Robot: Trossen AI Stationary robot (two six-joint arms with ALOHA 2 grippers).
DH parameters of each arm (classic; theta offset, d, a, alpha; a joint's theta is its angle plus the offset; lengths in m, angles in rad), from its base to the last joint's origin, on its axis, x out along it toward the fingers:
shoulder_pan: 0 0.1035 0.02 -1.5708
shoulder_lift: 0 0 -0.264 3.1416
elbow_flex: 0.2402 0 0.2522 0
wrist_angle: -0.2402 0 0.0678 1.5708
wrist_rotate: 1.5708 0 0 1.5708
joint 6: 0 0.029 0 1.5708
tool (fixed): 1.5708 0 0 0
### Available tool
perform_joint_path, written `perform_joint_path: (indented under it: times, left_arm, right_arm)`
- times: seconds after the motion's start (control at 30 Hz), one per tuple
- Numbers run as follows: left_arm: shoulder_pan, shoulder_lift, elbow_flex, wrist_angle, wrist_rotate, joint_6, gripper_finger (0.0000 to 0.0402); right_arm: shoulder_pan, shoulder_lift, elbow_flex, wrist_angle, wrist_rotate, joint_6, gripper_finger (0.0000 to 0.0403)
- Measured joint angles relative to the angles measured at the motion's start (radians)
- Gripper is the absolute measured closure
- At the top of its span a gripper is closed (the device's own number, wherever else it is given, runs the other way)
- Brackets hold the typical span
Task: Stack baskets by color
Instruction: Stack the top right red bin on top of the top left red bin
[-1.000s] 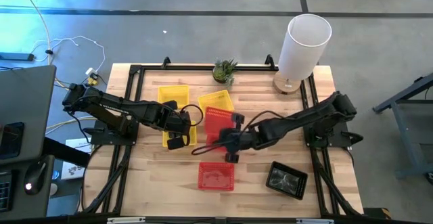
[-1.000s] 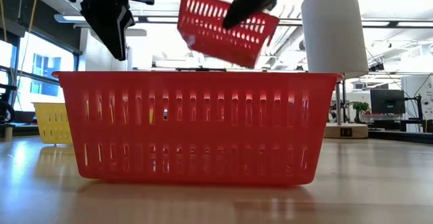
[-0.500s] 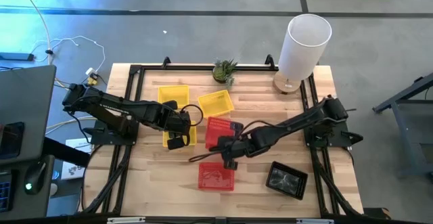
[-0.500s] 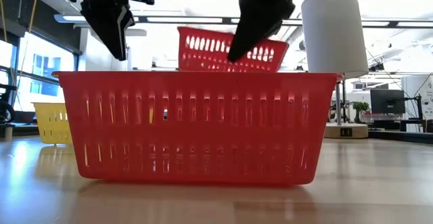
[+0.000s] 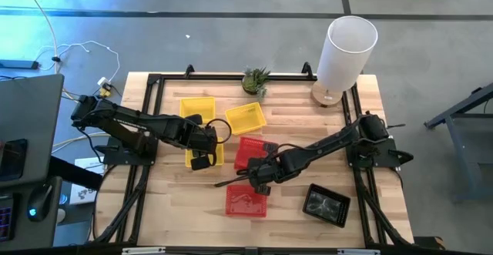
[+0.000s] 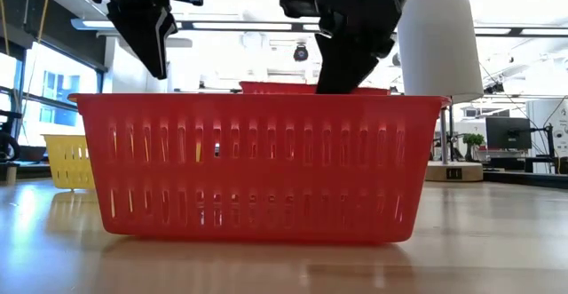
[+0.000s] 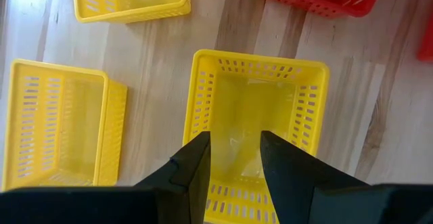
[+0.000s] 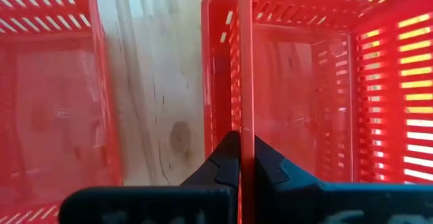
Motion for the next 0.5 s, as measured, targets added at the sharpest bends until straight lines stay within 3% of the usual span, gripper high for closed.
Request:
perform_joint_path:
  times: [0.5]
  left_arm:
    - [0.0, 0.0, 0.0, 0.0, 0.0, 0.0, 0.0286]
  right_arm:
    - [-0.003, 0.007, 0.0, -0.062, -0.025, 0.006, 0.0403]
